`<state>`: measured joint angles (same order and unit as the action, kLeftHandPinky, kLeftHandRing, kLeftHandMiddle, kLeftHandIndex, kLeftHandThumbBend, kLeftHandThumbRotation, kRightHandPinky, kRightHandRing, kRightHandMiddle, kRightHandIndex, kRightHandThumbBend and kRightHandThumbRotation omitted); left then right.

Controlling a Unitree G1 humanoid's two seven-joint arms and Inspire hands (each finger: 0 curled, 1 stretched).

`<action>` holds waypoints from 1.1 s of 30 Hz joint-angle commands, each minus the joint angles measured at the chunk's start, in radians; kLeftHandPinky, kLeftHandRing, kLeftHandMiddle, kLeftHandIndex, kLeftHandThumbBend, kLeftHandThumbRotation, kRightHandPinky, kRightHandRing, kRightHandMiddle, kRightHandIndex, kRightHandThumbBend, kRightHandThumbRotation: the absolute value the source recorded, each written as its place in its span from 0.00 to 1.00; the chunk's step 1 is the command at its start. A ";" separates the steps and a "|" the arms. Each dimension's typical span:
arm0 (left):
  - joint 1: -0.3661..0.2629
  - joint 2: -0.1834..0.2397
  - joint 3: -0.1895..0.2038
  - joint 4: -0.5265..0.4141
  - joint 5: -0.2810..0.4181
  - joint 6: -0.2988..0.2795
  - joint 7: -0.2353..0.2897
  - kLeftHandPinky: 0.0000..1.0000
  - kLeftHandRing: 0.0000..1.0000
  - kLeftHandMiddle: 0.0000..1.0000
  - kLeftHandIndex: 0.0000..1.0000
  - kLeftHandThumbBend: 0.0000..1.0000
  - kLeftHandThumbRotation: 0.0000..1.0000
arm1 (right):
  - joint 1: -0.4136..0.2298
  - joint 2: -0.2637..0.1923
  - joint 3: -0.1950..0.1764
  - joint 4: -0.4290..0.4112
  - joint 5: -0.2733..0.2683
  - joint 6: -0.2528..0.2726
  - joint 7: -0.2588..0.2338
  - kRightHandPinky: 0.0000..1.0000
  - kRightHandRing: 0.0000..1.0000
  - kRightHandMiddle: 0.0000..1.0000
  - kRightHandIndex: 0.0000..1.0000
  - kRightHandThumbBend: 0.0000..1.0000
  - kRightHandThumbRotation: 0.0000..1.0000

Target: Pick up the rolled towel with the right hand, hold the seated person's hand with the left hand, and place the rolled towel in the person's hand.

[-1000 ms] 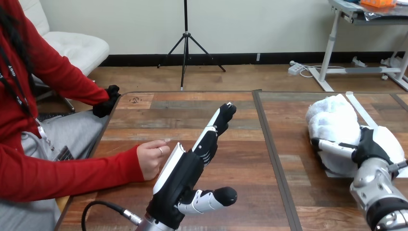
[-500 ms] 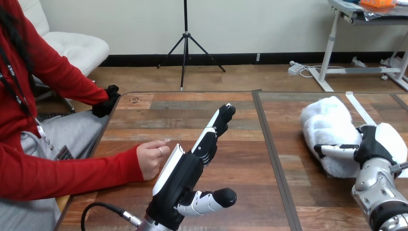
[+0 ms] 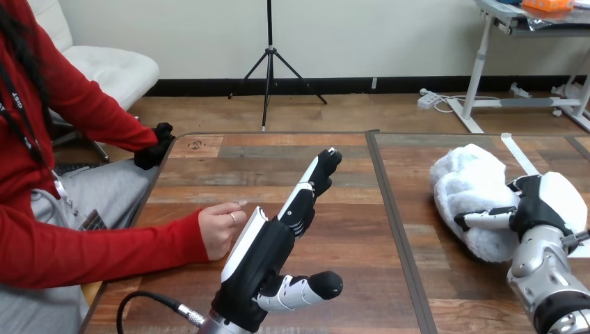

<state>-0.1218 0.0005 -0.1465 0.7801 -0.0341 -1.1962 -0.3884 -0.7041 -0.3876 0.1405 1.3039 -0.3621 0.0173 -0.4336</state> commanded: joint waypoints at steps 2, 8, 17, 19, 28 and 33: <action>-0.025 0.008 0.007 -0.059 0.018 0.004 0.026 0.95 1.00 1.00 1.00 1.00 0.80 | 0.033 0.017 0.067 0.013 -0.066 0.009 -0.017 0.17 0.25 0.32 0.35 0.74 0.00; -0.030 0.010 0.010 -0.051 0.030 -0.006 0.041 0.92 1.00 1.00 1.00 1.00 0.81 | 0.040 0.017 0.097 0.015 -0.101 0.005 -0.025 0.20 0.29 0.38 0.43 0.75 0.00; -0.042 0.012 -0.004 -0.039 -0.014 -0.012 0.017 0.96 1.00 1.00 1.00 1.00 0.79 | 0.046 0.020 0.105 0.014 -0.106 -0.005 -0.015 0.20 0.28 0.37 0.45 0.74 0.00; -0.040 0.012 -0.002 -0.044 -0.014 -0.012 0.019 0.97 1.00 1.00 1.00 1.00 0.79 | 0.051 0.021 0.100 0.014 -0.098 -0.020 -0.013 0.19 0.27 0.35 0.42 0.73 0.00; -0.040 0.015 0.007 -0.049 -0.008 -0.017 0.030 0.96 1.00 1.00 1.00 1.00 0.80 | 0.066 0.020 0.083 0.010 -0.078 -0.081 -0.017 0.12 0.18 0.25 0.28 0.68 0.00; -0.040 0.018 0.015 -0.048 0.000 -0.023 0.040 0.94 1.00 1.00 1.00 1.00 0.80 | 0.073 0.020 0.070 0.003 -0.064 -0.129 -0.033 0.10 0.15 0.21 0.23 0.68 0.00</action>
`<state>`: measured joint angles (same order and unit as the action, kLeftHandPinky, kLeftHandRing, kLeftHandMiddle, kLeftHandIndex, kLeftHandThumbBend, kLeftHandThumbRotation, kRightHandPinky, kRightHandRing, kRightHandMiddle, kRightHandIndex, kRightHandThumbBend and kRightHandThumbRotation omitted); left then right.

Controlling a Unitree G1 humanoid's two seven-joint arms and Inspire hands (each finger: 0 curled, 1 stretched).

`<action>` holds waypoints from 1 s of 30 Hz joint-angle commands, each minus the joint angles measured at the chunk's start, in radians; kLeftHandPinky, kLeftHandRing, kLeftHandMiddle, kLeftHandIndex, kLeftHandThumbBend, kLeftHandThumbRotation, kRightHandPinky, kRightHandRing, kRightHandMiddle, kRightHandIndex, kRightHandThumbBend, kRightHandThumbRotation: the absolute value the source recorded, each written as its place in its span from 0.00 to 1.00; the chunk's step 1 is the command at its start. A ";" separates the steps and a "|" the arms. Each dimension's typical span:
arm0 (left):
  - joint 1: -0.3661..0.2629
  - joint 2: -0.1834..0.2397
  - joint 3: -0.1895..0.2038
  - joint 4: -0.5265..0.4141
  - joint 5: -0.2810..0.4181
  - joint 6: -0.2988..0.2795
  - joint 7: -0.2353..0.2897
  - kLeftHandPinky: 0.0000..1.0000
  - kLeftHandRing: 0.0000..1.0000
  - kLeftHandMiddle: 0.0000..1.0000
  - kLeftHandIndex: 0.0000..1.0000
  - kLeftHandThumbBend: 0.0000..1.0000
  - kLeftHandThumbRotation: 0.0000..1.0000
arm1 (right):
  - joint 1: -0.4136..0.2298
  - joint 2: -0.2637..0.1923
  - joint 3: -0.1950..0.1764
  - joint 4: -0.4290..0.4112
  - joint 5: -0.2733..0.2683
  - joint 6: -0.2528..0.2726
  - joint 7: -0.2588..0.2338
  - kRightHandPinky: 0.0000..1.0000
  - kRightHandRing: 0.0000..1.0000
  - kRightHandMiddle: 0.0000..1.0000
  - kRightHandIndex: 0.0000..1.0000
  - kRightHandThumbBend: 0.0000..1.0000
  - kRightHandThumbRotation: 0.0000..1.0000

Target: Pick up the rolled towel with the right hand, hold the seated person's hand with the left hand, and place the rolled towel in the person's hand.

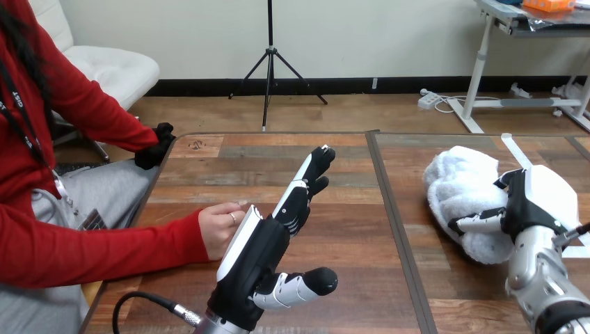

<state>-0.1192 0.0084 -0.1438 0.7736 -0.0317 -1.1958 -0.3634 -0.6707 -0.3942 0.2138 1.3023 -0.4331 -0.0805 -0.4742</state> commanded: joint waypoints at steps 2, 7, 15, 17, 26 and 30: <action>-0.040 0.012 0.016 -0.047 0.006 -0.021 0.023 0.93 0.99 1.00 1.00 1.00 0.81 | 0.043 0.027 -0.011 0.000 0.017 -0.058 -0.001 0.09 0.13 0.19 0.20 0.68 0.00; -0.037 0.017 0.026 -0.051 0.031 -0.021 0.044 0.90 0.99 1.00 1.00 1.00 0.82 | 0.046 0.031 -0.036 -0.010 0.039 -0.106 -0.011 0.08 0.12 0.17 0.18 0.69 0.00; -0.041 0.028 0.016 -0.046 0.017 -0.018 0.044 0.89 0.98 1.00 1.00 1.00 0.82 | 0.063 0.034 -0.049 -0.039 0.052 -0.208 -0.053 0.07 0.11 0.16 0.16 0.70 0.00; -0.044 0.030 0.016 -0.042 0.015 -0.021 0.044 0.89 0.97 1.00 1.00 1.00 0.82 | 0.066 0.036 -0.051 -0.045 0.052 -0.223 -0.063 0.07 0.11 0.15 0.15 0.69 0.00; -0.051 0.036 0.010 -0.037 0.005 -0.019 0.037 0.87 0.95 0.99 1.00 1.00 0.81 | 0.089 0.041 -0.078 -0.082 0.069 -0.343 -0.086 0.06 0.10 0.14 0.14 0.68 0.00; -0.055 0.037 0.005 -0.034 -0.003 -0.017 0.031 0.86 0.95 0.99 1.00 1.00 0.80 | 0.101 0.042 -0.082 -0.107 0.069 -0.391 -0.102 0.06 0.10 0.13 0.13 0.67 0.00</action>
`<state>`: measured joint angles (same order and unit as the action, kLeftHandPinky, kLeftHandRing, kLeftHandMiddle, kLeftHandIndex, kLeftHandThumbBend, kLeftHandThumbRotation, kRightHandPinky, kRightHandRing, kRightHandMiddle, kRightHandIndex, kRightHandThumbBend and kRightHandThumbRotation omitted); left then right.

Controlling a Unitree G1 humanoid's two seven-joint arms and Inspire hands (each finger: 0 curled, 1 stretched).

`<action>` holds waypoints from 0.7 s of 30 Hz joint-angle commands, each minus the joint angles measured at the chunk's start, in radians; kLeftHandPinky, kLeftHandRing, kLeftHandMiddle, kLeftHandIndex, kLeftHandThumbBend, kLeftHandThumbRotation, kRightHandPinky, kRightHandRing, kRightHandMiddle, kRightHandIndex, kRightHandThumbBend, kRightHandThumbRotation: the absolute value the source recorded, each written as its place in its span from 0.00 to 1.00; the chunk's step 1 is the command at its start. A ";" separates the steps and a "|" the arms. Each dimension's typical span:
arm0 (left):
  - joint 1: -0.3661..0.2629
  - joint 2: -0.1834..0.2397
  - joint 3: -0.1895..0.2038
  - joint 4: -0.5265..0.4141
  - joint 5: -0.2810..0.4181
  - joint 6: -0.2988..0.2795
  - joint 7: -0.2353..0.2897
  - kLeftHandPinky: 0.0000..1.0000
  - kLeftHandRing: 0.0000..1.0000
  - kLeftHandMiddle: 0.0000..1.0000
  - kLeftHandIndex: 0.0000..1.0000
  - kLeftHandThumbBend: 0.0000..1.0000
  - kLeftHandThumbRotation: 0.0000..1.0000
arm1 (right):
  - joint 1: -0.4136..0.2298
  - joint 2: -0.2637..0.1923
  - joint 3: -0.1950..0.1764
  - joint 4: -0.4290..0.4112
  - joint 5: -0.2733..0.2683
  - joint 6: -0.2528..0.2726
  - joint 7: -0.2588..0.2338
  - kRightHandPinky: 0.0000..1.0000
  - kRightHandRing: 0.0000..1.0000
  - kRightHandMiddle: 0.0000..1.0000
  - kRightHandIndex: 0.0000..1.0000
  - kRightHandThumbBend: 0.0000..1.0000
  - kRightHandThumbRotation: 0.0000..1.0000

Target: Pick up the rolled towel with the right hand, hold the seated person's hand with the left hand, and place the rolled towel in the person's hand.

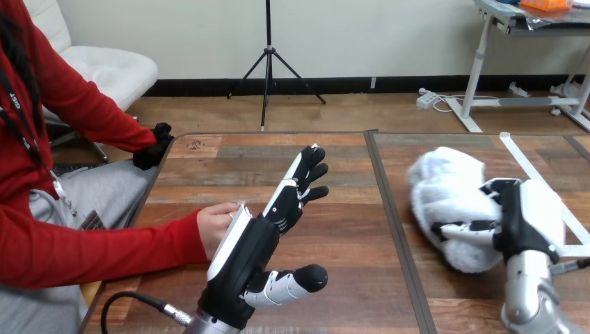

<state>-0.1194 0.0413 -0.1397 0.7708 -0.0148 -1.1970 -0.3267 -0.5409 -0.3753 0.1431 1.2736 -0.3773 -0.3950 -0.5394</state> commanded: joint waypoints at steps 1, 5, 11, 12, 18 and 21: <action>-0.056 0.005 -0.002 -0.030 -0.025 -0.016 -0.009 0.86 0.95 0.99 1.00 1.00 0.80 | -0.026 0.023 -0.011 -0.084 0.011 -0.085 -0.041 0.06 0.09 0.13 0.13 0.67 0.00; -0.059 0.008 -0.010 -0.028 -0.047 -0.011 -0.029 0.87 0.95 0.99 1.00 1.00 0.79 | -0.016 0.023 -0.013 -0.105 0.010 -0.122 -0.047 0.06 0.09 0.13 0.12 0.66 0.00; -0.063 0.009 -0.008 -0.029 -0.059 -0.005 -0.047 0.87 0.96 1.00 1.00 1.00 0.78 | 0.003 0.020 -0.010 -0.143 -0.002 -0.187 -0.063 0.06 0.09 0.12 0.12 0.64 0.00; -0.064 0.009 -0.008 -0.028 -0.060 -0.004 -0.049 0.87 0.96 1.00 1.00 1.00 0.78 | 0.007 0.019 -0.009 -0.152 -0.005 -0.200 -0.065 0.06 0.09 0.12 0.12 0.64 0.00; -0.070 0.010 0.000 -0.023 -0.062 -0.010 -0.057 0.88 0.96 1.00 1.00 1.00 0.77 | 0.023 0.017 -0.010 -0.188 -0.016 -0.236 -0.066 0.06 0.09 0.12 0.12 0.64 0.00; -0.076 0.012 0.008 -0.018 -0.050 -0.019 -0.049 0.88 0.96 1.00 1.00 1.00 0.77 | 0.030 0.016 -0.008 -0.205 -0.026 -0.250 -0.074 0.06 0.09 0.12 0.12 0.65 0.00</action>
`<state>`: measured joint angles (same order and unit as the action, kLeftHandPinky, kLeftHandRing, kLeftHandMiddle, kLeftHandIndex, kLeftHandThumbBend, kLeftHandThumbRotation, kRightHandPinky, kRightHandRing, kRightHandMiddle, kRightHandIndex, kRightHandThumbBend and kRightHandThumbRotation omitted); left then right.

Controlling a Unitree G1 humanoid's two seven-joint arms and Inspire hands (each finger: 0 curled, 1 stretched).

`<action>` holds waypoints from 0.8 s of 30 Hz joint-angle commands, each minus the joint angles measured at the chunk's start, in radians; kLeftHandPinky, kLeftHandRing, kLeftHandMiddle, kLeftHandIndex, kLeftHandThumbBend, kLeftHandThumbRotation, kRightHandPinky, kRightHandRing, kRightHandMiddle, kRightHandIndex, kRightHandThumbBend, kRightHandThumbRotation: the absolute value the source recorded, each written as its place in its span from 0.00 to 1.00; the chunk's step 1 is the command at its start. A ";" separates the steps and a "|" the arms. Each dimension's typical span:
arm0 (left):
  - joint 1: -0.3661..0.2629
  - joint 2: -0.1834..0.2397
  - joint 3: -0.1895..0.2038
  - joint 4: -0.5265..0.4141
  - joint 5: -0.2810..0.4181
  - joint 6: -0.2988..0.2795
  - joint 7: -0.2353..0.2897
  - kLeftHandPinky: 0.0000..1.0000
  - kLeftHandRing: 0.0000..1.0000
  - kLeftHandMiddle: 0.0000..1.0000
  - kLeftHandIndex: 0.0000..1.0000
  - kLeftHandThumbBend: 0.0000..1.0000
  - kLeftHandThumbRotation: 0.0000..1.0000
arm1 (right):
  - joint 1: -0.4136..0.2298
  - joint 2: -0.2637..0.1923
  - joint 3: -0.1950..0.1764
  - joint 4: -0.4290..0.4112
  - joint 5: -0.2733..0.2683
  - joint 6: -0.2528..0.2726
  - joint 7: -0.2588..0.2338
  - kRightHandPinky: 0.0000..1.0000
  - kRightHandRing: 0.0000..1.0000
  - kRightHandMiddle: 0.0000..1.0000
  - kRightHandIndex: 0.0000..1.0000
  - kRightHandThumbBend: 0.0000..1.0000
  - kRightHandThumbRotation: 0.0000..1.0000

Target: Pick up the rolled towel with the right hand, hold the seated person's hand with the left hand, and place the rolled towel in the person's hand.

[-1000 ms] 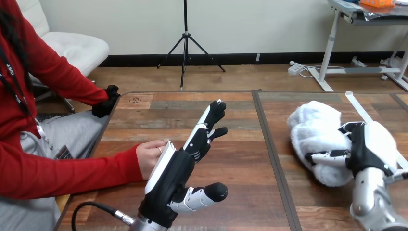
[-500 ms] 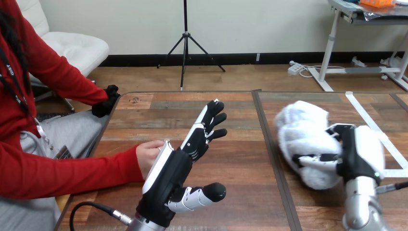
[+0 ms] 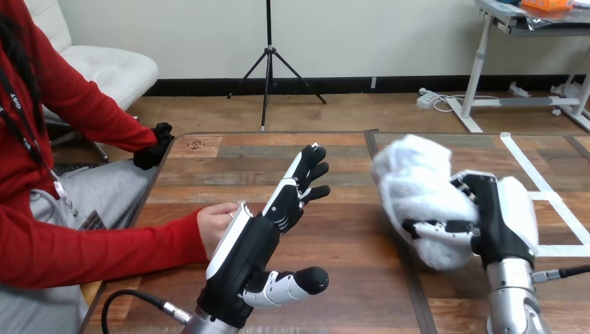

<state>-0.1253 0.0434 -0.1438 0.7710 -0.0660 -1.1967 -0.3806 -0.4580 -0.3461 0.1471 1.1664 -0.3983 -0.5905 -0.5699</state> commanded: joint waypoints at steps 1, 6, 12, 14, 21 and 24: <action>-0.072 0.011 0.015 -0.017 0.009 -0.023 0.009 0.87 0.96 1.00 1.00 1.00 0.77 | -0.050 -0.014 -0.011 -0.102 -0.008 -0.060 -0.046 0.06 0.09 0.13 0.12 0.65 0.00; -0.069 0.028 0.073 -0.040 0.166 -0.031 0.104 0.85 0.95 1.00 1.00 1.00 0.81 | -0.041 -0.017 -0.010 -0.117 -0.017 -0.091 -0.051 0.06 0.09 0.13 0.12 0.66 0.00; -0.045 0.066 0.108 -0.140 0.334 0.040 0.199 0.88 0.95 1.00 1.00 1.00 0.84 | -0.036 -0.018 -0.008 -0.131 -0.030 -0.113 -0.062 0.06 0.09 0.13 0.13 0.66 0.00; -0.033 0.073 0.108 -0.174 0.354 0.074 0.214 0.91 0.96 0.99 0.99 1.00 0.79 | -0.034 -0.018 -0.008 -0.136 -0.034 -0.115 -0.064 0.06 0.09 0.13 0.13 0.66 0.00; 0.008 0.111 0.113 -0.315 0.424 0.194 0.240 0.95 0.97 0.96 0.96 1.00 0.69 | -0.027 -0.018 -0.008 -0.156 -0.050 -0.130 -0.068 0.06 0.09 0.13 0.13 0.67 0.00; 0.021 0.128 0.118 -0.365 0.457 0.233 0.253 0.96 0.97 0.96 0.95 1.00 0.65 | -0.023 -0.017 -0.008 -0.167 -0.054 -0.126 -0.066 0.06 0.09 0.13 0.12 0.66 0.00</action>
<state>-0.1015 0.1318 -0.0563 0.5640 0.3438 -1.0289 -0.1707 -0.4450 -0.3501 0.1472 1.0780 -0.4456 -0.6828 -0.6015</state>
